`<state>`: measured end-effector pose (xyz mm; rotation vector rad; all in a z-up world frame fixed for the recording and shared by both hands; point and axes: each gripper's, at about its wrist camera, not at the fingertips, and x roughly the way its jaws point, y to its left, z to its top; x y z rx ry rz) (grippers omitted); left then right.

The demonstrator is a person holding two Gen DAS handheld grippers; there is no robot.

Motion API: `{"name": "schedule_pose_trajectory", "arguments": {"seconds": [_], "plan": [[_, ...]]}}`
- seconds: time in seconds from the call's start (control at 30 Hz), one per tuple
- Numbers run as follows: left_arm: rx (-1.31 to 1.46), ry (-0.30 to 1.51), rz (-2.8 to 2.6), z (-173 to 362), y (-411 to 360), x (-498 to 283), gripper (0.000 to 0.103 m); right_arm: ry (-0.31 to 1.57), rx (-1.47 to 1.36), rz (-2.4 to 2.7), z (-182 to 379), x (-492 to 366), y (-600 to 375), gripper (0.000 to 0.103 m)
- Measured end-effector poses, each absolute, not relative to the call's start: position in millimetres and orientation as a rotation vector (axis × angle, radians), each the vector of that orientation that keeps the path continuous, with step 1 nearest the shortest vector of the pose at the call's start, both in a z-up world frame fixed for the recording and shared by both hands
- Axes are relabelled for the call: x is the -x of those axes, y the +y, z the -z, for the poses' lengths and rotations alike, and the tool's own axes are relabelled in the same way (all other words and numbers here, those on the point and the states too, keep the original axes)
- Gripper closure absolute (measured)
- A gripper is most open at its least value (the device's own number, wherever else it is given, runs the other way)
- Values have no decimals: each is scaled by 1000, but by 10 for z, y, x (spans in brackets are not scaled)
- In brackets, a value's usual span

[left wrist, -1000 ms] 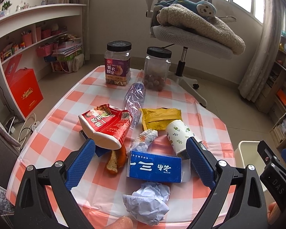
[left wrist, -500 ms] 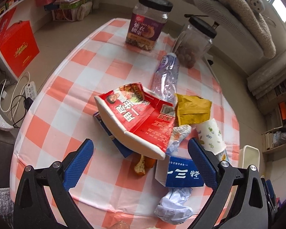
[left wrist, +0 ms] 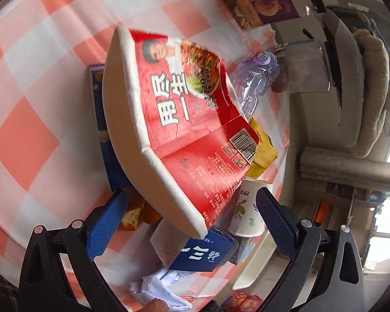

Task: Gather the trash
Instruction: 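Grasp the red instant-noodle bowl with the left tool and lift it, then grasp the dark blue box with the right tool while the left tool holds the red bowl up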

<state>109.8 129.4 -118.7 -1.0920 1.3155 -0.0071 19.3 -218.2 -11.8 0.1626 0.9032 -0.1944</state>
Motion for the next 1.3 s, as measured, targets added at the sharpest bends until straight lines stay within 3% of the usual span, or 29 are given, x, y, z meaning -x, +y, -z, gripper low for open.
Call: {"name": "schedule_pose_trajectory", "arguments": {"seconds": [0.2, 0.27, 0.4, 0.9, 1.3], "plan": [[1359, 1234, -1, 1300, 1352, -1106, 37, 913, -148, 196, 172, -244, -2161, 7], [1331, 1235, -3, 1278, 1338, -1144, 55, 920, -151, 194, 198, -264, -2159, 7], [1164, 1221, 4, 1138, 1284, -1199, 75, 937, -151, 171, 258, -312, -2113, 7], [311, 971, 48, -61, 865, -984, 75, 940, 25, -57, 375, -451, -1479, 7], [210, 963, 34, -54, 1145, -721, 75, 1029, 422, -456, 637, -596, -484, 7]]}}
